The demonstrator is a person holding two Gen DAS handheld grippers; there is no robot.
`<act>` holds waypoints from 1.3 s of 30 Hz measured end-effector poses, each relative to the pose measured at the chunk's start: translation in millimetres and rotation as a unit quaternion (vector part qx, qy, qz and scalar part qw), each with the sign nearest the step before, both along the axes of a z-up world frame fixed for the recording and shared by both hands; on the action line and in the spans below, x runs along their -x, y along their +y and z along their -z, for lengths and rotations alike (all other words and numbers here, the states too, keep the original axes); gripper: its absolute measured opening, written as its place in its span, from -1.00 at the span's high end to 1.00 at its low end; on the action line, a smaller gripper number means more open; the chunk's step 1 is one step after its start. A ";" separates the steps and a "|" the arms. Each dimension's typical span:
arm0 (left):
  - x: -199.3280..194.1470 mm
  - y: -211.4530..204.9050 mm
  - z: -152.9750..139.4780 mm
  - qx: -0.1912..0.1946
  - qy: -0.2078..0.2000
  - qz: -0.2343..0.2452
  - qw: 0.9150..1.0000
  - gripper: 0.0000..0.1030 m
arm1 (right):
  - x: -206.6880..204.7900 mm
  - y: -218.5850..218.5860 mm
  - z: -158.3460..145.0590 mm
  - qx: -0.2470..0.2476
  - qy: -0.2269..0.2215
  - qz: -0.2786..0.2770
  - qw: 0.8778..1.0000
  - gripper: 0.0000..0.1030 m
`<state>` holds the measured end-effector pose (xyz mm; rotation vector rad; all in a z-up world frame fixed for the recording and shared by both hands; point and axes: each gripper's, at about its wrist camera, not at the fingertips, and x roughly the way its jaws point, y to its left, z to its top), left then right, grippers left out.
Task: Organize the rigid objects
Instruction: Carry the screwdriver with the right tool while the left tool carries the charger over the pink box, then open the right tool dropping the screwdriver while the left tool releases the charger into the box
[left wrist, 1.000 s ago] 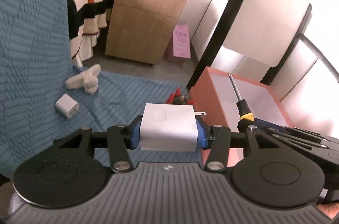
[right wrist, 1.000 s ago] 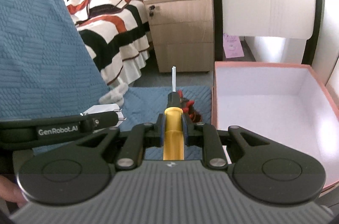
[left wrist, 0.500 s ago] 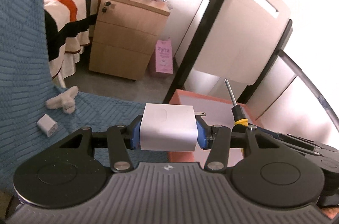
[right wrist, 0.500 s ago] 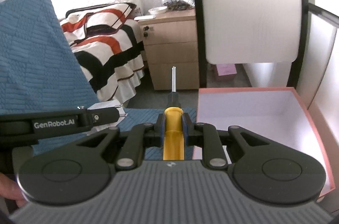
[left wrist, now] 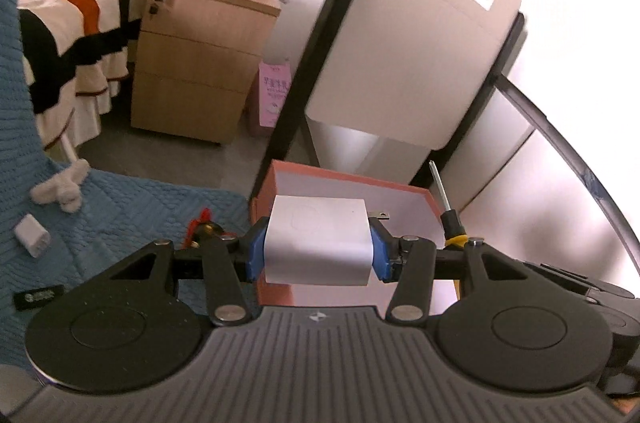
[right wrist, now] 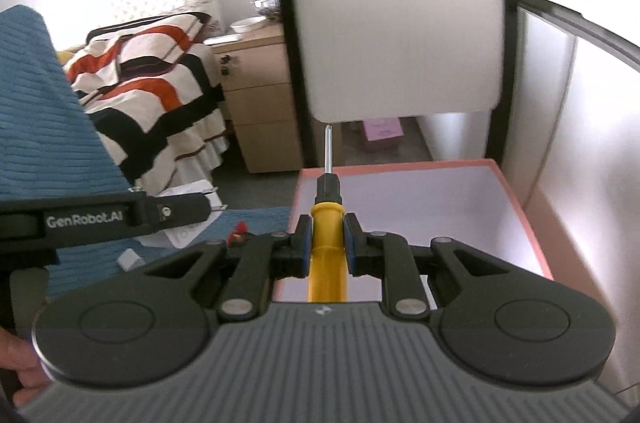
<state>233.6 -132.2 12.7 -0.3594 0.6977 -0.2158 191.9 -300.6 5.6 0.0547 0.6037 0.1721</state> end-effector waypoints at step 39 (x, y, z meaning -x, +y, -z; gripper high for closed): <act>-70.2 -111.8 122.8 -0.047 0.110 0.066 0.991 -0.16 | -61.2 -106.7 130.5 -0.031 0.144 0.062 0.987 0.59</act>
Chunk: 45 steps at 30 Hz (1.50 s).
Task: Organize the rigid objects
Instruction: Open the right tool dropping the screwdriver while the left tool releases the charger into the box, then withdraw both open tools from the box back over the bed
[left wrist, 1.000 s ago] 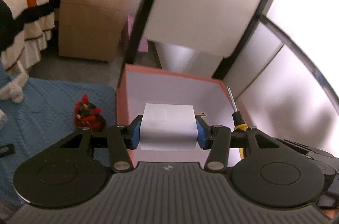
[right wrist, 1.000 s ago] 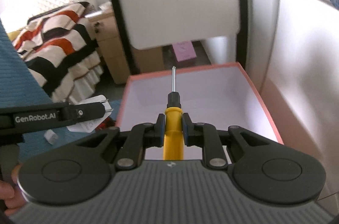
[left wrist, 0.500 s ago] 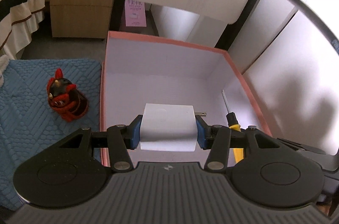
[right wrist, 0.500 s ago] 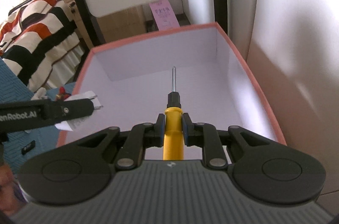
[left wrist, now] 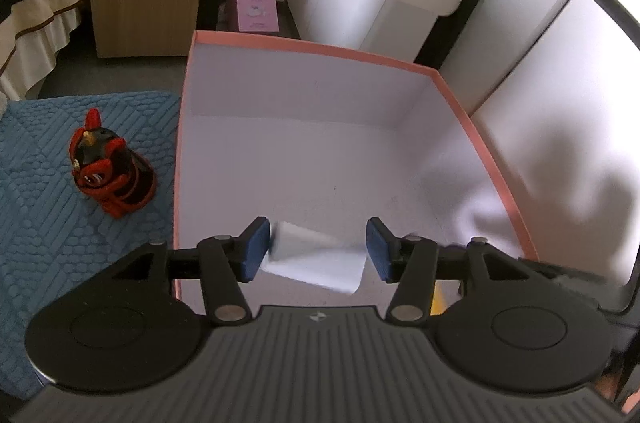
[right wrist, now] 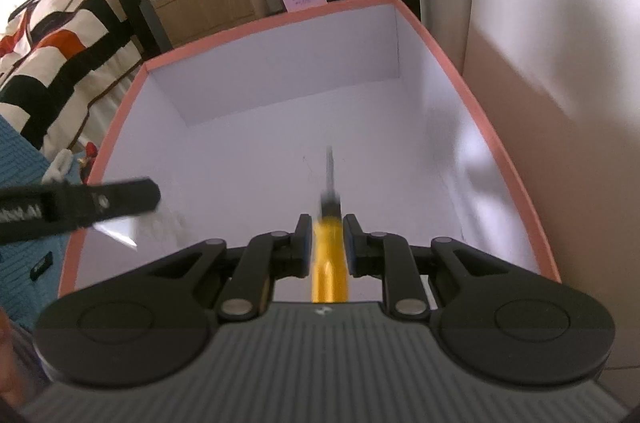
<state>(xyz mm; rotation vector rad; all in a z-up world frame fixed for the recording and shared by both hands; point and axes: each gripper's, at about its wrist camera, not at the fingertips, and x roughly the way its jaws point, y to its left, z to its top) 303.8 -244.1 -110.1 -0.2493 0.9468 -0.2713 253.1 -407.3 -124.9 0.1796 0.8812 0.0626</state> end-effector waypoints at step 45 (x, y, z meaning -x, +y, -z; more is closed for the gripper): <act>135.7 135.5 -141.4 0.041 -0.178 -0.077 0.980 -0.24 | 84.1 100.3 -123.8 0.006 -0.149 -0.065 0.987 0.48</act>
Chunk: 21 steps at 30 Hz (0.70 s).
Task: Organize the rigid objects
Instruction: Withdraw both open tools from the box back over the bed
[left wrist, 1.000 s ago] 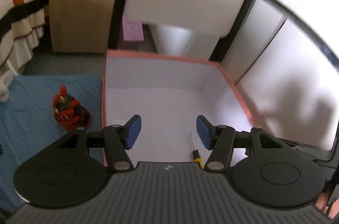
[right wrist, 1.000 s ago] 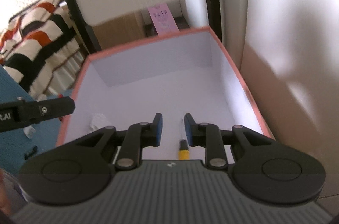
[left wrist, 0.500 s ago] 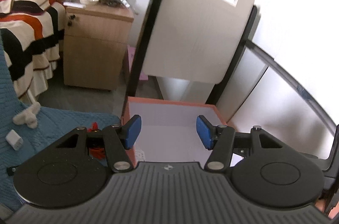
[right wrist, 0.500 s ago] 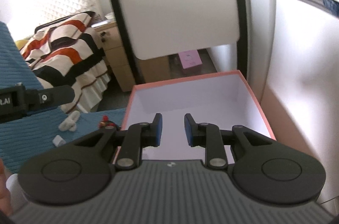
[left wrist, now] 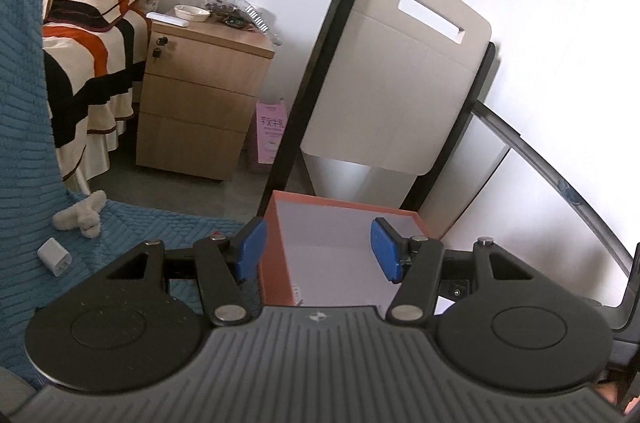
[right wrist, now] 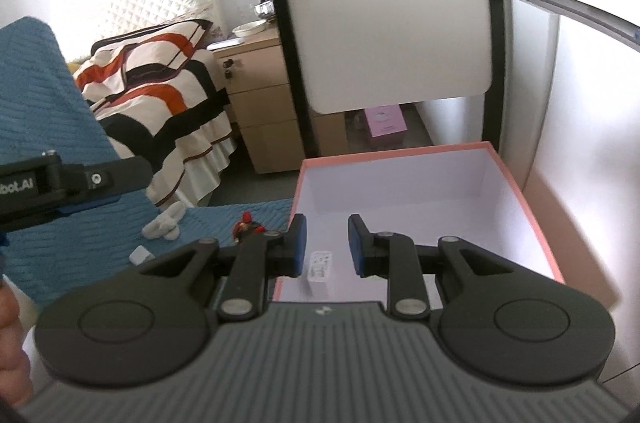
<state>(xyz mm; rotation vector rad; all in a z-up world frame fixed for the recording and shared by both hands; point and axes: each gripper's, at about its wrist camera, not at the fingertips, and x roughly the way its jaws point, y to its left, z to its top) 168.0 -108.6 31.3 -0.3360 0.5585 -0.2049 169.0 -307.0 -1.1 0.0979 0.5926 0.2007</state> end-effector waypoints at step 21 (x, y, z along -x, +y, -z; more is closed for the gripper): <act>24.4 73.6 36.6 -0.009 0.022 -0.030 0.999 -0.24 | 12.4 71.7 34.1 0.006 0.031 -0.029 0.999 0.48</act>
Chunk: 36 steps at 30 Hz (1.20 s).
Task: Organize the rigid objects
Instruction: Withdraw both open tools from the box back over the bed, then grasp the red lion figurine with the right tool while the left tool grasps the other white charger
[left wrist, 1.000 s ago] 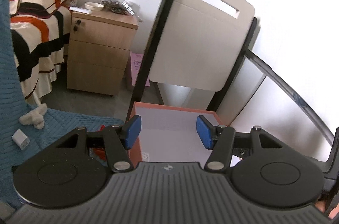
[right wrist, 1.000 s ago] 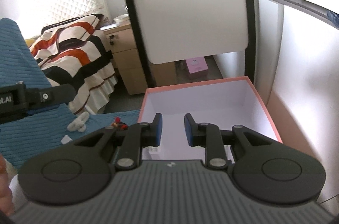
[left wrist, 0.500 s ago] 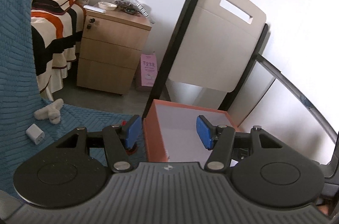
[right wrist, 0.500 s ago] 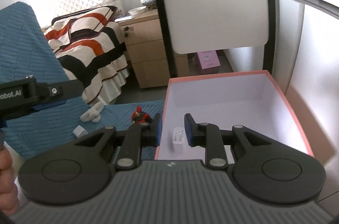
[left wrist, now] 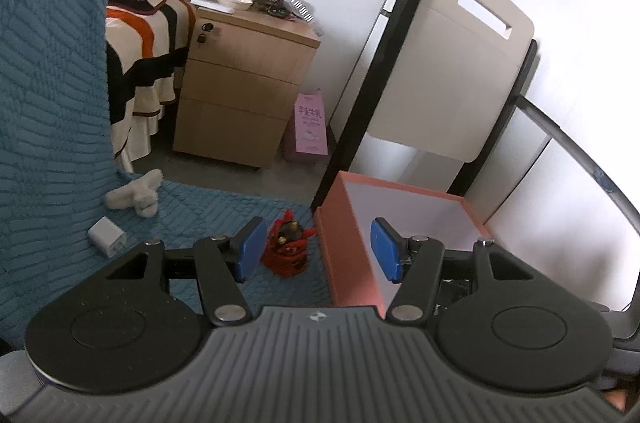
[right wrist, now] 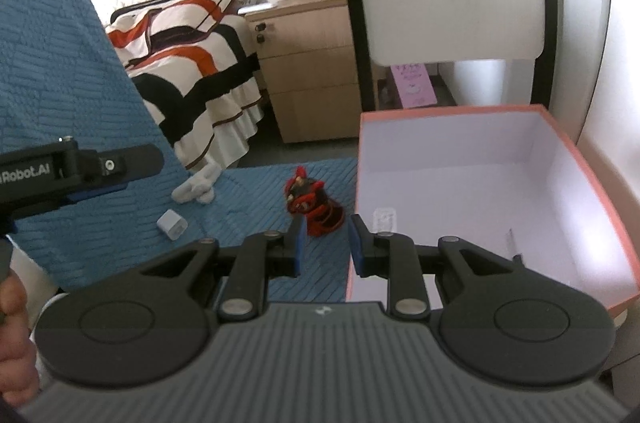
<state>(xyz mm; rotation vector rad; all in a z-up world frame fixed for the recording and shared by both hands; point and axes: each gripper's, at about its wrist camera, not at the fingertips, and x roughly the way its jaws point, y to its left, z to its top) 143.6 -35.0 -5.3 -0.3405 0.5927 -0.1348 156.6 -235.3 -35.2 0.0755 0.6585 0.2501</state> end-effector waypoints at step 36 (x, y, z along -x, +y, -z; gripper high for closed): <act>-21.0 97.0 124.5 -0.054 0.032 -0.069 0.996 -0.27 | 1.9 53.4 62.8 0.039 0.014 -0.012 0.999 0.48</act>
